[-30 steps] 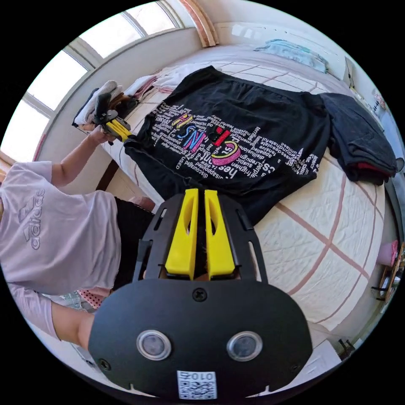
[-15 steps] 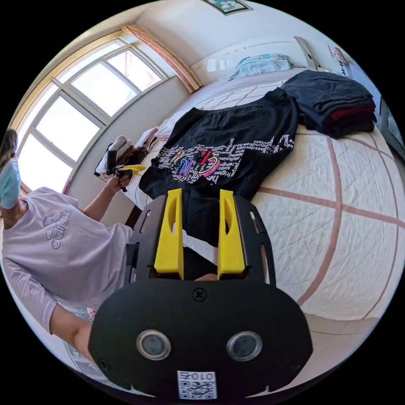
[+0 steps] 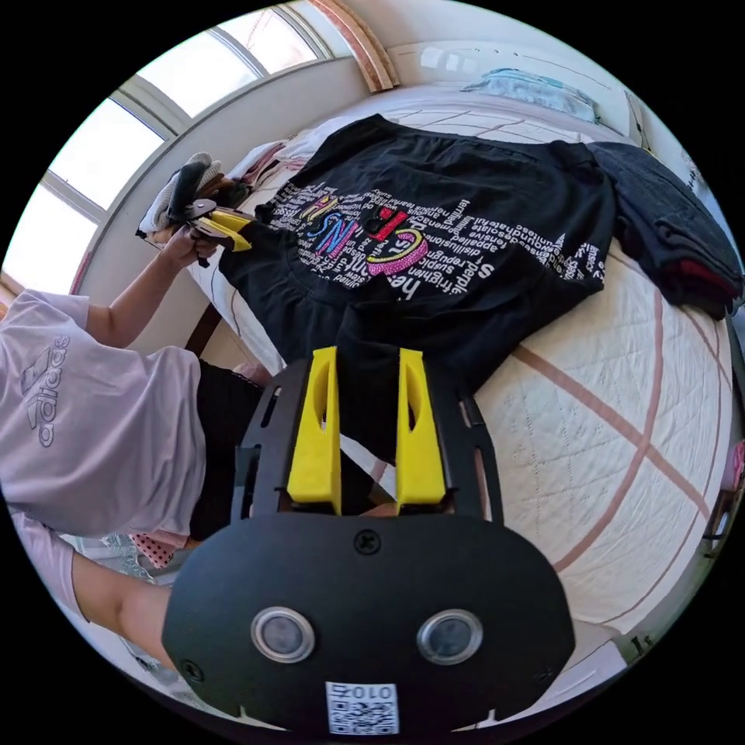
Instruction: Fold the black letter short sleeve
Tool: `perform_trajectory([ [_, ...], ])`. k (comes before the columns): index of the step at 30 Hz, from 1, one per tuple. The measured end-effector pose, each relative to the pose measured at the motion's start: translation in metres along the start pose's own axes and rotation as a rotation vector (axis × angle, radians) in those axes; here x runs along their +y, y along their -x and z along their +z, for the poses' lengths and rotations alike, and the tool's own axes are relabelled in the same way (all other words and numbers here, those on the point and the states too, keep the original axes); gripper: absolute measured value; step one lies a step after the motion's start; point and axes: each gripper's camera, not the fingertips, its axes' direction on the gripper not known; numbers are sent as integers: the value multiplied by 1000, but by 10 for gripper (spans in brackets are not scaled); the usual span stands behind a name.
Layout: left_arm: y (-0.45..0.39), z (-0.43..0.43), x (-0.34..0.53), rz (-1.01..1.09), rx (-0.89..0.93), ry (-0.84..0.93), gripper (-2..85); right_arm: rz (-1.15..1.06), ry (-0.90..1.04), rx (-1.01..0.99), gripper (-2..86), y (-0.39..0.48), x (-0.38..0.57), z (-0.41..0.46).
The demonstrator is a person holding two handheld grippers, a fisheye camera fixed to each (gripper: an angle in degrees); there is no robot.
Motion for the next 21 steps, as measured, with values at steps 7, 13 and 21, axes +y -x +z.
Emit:
perform_trajectory([
  [7,-33,-31,35,132,-11,-135,9,-60,-182,-58,46,17,44,-34],
  [13,-92,-77,88,387,-44,-273,0,-206,-316,6,44,62,90,-73],
  [21,-147,-90,148,535,2,-263,-1,-237,-257,-34,41,92,121,-66],
])
